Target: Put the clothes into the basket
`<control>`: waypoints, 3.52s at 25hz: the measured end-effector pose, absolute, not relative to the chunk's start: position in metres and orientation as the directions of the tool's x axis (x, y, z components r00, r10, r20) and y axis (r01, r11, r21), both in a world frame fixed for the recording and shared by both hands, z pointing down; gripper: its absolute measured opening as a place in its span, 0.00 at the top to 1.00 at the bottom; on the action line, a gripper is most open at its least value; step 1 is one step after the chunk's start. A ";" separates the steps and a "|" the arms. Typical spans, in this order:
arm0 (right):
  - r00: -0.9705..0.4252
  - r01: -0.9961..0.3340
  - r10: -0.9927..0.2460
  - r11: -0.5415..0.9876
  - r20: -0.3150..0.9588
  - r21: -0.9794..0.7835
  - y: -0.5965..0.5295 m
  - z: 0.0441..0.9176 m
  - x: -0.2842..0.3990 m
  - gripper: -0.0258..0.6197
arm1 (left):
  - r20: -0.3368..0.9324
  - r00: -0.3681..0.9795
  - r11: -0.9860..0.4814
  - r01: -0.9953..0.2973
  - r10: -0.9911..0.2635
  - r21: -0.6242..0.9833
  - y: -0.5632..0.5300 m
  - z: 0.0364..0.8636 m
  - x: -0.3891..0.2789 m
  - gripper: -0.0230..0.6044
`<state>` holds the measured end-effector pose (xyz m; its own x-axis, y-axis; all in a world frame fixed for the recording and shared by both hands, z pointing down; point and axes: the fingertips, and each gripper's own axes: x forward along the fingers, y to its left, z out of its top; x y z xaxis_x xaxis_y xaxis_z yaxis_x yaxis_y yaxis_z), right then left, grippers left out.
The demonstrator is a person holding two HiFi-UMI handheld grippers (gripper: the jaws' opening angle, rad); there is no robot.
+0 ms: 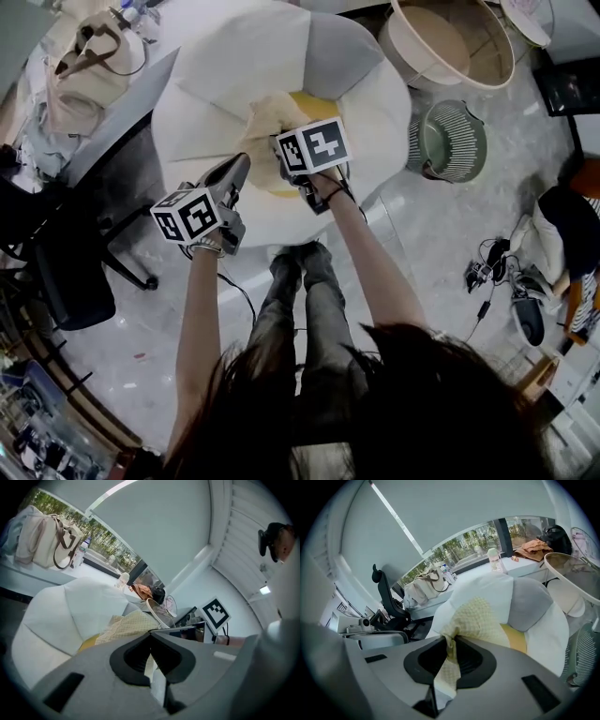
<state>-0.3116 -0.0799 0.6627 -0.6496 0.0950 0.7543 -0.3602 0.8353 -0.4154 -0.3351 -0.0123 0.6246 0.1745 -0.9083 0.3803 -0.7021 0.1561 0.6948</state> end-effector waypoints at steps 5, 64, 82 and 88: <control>-0.666 -0.353 0.070 0.847 0.743 -0.397 -0.082 0.625 -0.312 0.88 | 0.356 0.187 0.121 -0.716 -0.916 0.687 -0.020 0.592 -0.334 0.95; -0.750 -0.474 -0.172 0.813 0.638 -0.337 -0.249 0.386 -0.111 0.88 | 0.183 0.399 -0.218 -0.768 -0.898 0.602 -0.173 0.373 -0.140 0.95; -0.742 -0.529 -0.224 0.774 0.632 -0.347 -0.298 0.383 -0.002 0.88 | 0.194 0.467 -0.288 -0.770 -0.863 0.569 -0.225 0.365 -0.047 0.95; -0.726 -0.570 -0.261 0.745 0.637 -0.345 -0.317 0.385 0.032 0.88 | 0.197 0.517 -0.335 -0.755 -0.833 0.564 -0.245 0.363 -0.012 0.95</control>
<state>0.0317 -0.3165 0.3847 -0.7257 -0.2607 0.6367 -0.5705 0.7454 -0.3450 -0.0120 -0.2454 0.3631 0.5171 -0.8330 0.1968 -0.7547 -0.3353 0.5639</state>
